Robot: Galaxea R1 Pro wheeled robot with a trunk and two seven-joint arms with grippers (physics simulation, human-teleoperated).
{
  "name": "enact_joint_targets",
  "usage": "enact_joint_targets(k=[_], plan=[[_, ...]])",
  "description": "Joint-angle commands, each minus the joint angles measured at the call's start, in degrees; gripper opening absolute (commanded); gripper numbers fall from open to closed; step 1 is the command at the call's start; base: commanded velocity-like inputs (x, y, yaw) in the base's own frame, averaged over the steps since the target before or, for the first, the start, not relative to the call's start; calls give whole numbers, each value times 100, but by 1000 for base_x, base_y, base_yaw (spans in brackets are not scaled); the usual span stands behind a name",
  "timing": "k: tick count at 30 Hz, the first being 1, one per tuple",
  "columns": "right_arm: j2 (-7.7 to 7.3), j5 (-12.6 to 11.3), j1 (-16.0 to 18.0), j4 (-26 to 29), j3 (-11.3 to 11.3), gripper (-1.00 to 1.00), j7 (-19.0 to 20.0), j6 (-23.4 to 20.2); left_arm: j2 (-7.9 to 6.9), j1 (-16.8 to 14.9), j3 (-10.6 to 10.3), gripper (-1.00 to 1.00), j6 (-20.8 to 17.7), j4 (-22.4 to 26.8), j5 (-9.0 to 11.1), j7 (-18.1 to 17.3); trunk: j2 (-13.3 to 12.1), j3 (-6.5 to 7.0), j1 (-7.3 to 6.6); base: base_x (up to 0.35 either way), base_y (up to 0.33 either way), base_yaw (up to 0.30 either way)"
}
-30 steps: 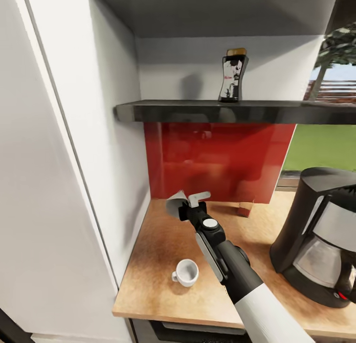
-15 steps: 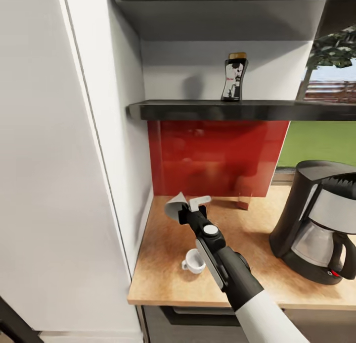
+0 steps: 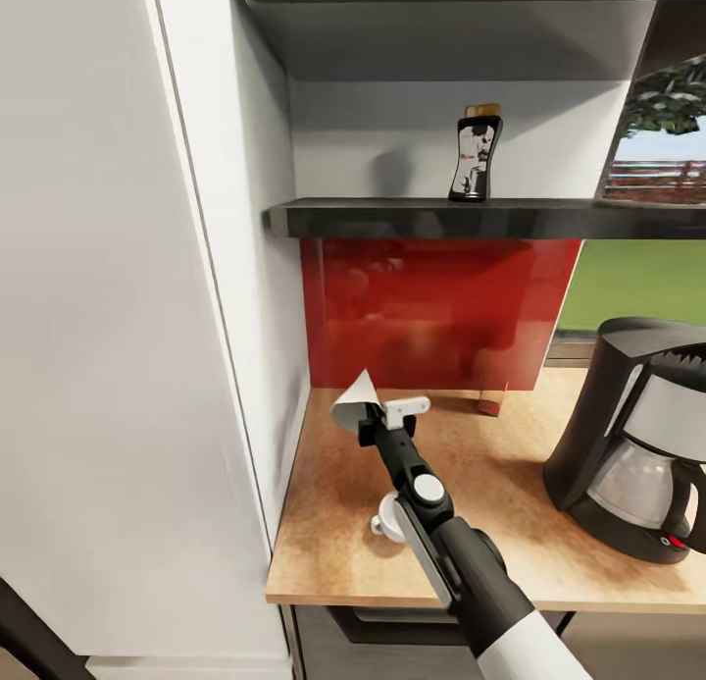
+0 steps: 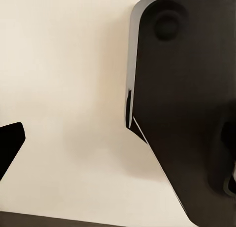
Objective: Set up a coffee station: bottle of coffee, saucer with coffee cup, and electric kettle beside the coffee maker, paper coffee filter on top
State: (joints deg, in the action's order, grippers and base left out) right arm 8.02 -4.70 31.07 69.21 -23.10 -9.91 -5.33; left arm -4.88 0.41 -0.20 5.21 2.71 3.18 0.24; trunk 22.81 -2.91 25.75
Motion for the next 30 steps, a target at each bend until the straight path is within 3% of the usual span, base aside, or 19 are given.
enact_joint_targets(k=[1,10,24,30], plan=[[-6,-70,5,65,-13,-100,-25,-19,-2,3,-6,100,7,9,33,2,11,-12,4,0,0,0],[-227,-73,-69,169,-10,-100,-37,-37,1,3,-6,100,7,10,33,2,11,-5,4,0,0,-114],[-249,-75,-119,164,-19,-100,-36,-38,-8,2,-22,100,7,143,10,2,11,26,4,-4,4,-291],[-249,-75,-119,145,-19,-100,-36,-38,-1,3,-18,100,7,159,7,2,11,28,4,-190,173,-297]])
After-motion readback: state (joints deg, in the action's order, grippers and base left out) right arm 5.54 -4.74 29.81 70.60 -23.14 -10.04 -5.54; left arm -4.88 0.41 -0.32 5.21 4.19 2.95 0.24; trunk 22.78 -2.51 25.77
